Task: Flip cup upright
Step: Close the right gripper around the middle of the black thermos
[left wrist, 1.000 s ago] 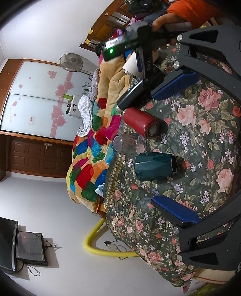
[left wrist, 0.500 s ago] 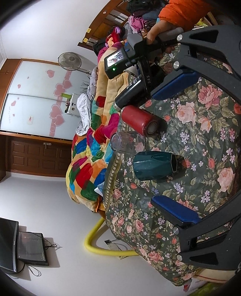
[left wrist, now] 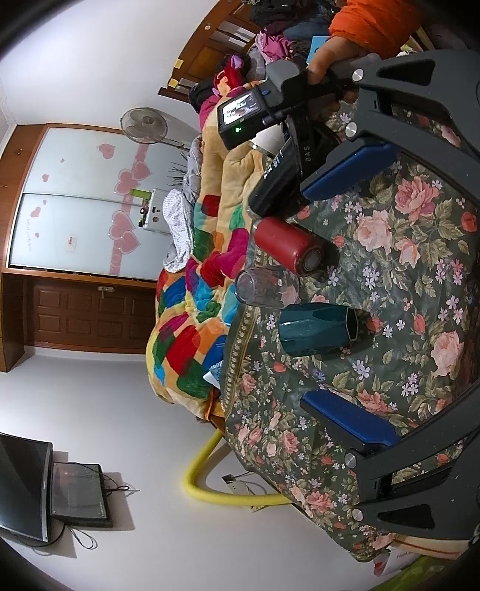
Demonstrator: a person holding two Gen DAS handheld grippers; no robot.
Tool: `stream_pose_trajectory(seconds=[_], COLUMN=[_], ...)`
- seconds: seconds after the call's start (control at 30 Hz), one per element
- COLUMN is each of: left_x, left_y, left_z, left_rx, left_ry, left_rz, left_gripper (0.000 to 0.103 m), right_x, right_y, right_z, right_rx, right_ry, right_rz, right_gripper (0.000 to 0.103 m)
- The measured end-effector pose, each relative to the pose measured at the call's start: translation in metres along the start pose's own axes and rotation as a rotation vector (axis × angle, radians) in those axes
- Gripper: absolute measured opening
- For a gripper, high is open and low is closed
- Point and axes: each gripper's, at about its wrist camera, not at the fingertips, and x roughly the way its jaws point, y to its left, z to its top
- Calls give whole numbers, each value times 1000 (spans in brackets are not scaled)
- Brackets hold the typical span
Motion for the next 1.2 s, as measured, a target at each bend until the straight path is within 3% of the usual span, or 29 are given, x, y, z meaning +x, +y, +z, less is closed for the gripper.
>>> stream_pose_trajectory(seconds=[0.43, 0.73, 0.93, 1.2], left_x=[-52, -75, -79, -74], left_y=[-20, -21, -18, -12], left_z=[4, 3, -2, -8], left_rx=[36, 18, 13, 20], left_ry=[-73, -85, -68, -39], left_rz=[-15, -14, 1, 27], left_gripper=[103, 103, 103, 103], right_x=[-54, -103, -103, -69], right_y=[-1, 29, 56, 99], right_z=[-36, -63, -82, -94], right_rx=[35, -34, -96, -158], right_ry=[-67, -160, -166, -107], right_rz=[23, 81, 139, 209], right_gripper=[61, 61, 61, 61])
